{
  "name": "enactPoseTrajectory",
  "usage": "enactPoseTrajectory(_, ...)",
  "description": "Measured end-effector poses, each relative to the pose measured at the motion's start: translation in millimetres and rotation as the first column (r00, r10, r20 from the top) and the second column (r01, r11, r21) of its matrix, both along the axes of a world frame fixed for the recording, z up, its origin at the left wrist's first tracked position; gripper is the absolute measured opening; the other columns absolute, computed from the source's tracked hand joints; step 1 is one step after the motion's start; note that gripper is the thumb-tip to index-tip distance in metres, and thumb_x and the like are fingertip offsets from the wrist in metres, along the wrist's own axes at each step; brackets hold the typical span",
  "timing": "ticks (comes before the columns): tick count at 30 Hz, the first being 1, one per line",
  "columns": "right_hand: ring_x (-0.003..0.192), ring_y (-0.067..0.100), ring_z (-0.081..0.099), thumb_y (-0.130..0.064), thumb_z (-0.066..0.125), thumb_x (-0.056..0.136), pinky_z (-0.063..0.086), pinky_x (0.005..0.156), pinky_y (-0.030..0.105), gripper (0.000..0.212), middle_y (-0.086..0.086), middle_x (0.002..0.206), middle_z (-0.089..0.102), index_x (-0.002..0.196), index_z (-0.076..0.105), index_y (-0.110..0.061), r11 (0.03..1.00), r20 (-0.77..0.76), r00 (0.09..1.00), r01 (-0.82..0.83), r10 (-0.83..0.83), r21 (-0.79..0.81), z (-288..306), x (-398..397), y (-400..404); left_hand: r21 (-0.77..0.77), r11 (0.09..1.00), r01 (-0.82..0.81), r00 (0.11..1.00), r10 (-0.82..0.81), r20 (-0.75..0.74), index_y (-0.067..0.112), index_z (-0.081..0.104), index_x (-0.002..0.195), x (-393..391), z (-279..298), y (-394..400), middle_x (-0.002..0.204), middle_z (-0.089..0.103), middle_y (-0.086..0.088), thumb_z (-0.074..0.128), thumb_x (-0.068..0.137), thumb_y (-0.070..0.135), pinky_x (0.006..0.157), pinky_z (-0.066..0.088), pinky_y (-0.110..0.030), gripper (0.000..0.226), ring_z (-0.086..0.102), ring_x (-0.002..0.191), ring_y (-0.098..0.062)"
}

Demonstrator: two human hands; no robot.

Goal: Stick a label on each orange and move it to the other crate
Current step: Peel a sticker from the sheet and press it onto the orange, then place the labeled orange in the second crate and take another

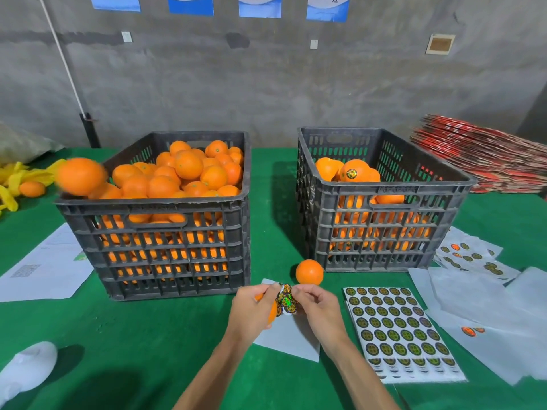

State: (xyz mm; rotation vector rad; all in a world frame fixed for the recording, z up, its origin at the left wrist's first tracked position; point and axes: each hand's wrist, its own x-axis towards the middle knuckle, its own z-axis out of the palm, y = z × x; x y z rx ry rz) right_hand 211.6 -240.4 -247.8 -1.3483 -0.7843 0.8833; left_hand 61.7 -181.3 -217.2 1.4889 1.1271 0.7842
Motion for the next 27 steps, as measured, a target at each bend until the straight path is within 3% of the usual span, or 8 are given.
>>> enactPoseTrajectory(4,0.086,0.015,0.072,-0.010,0.068,0.096,0.057,0.083,0.028,0.015,-0.003,0.087,0.078,0.090,0.079,-0.019,0.998,0.198,0.980,0.038,-0.028,-0.047,-5,2,0,0.025,0.996,0.083,0.985,-0.078,-0.155,0.007,0.073,0.080,0,1,6,0.060,0.047,-0.006,0.064,0.099,0.041,0.049,0.061,-0.043,0.041,0.045,0.057,-0.019)
enactPoseTrajectory(7,0.077,0.011,0.070,-0.012,0.067,0.095,0.058,0.078,0.032,0.020,-0.007,0.083,0.077,0.086,0.080,-0.024,0.992,0.317,0.948,0.060,-0.020,-0.115,-8,2,0,0.016,0.990,0.143,0.947,-0.132,-0.292,0.019,0.080,0.086,1,6,6,0.063,0.057,-0.001,0.062,0.098,0.041,0.045,0.057,-0.031,0.031,0.053,0.055,-0.016)
enactPoseTrajectory(12,0.080,0.004,0.070,-0.016,0.068,0.095,0.059,0.079,0.029,0.021,-0.016,0.081,0.076,0.083,0.079,-0.028,0.981,0.449,0.894,0.092,-0.006,-0.171,-9,1,2,0.163,0.946,0.280,0.753,-0.111,-0.649,0.023,0.067,0.070,5,12,4,0.052,0.051,0.009,0.051,0.095,0.035,0.053,0.052,-0.030,0.032,0.049,0.048,-0.013)
enactPoseTrajectory(17,0.077,0.007,0.069,-0.011,0.067,0.092,0.059,0.079,0.035,0.018,-0.012,0.079,0.075,0.086,0.076,-0.025,0.976,0.566,0.823,0.084,0.046,-0.202,-10,0,3,0.161,0.920,0.358,0.623,-0.107,-0.775,0.021,0.057,0.068,10,18,2,0.080,0.061,-0.003,0.047,0.093,0.031,0.072,0.051,-0.032,0.029,0.063,0.081,-0.030)
enactPoseTrajectory(20,0.078,0.014,0.069,-0.014,0.065,0.092,0.059,0.077,0.040,0.016,-0.007,0.082,0.074,0.099,0.073,-0.025,0.976,0.657,0.751,0.091,0.063,-0.197,-10,-3,3,0.144,0.906,0.397,0.551,-0.111,-0.827,0.023,0.064,0.081,13,19,2,0.089,0.065,0.000,0.045,0.095,0.033,0.082,0.054,-0.033,0.025,0.068,0.094,-0.026)
enactPoseTrajectory(23,0.076,0.023,0.065,-0.019,0.059,0.095,0.052,0.066,0.037,0.053,-0.002,0.088,0.073,0.143,0.043,-0.036,0.973,0.757,0.645,0.088,0.106,-0.211,-9,-3,2,0.138,0.891,0.432,0.468,-0.091,-0.879,0.022,0.069,0.104,17,16,3,0.109,0.068,-0.002,0.043,0.097,0.037,0.091,0.053,-0.036,0.031,0.065,0.104,-0.024)
enactPoseTrajectory(25,0.076,0.024,0.064,-0.024,0.055,0.098,0.046,0.061,0.035,0.058,-0.002,0.092,0.073,0.149,0.031,-0.035,0.972,0.851,0.513,0.118,0.115,-0.203,-8,-4,1,0.138,0.886,0.443,0.433,-0.076,-0.898,0.022,0.068,0.109,20,14,3,0.115,0.067,-0.002,0.042,0.098,0.038,0.092,0.049,-0.037,0.032,0.063,0.108,-0.025)
enactPoseTrajectory(27,0.078,0.022,0.064,-0.031,0.052,0.101,0.043,0.060,0.033,0.043,-0.001,0.098,0.073,0.142,0.043,-0.029,0.966,0.902,0.422,0.183,0.091,-0.183,-4,-5,0,0.142,0.881,0.451,0.410,-0.064,-0.910,0.021,0.066,0.112,20,12,1,0.118,0.066,-0.003,0.041,0.099,0.039,0.093,0.048,-0.038,0.033,0.062,0.108,-0.025)
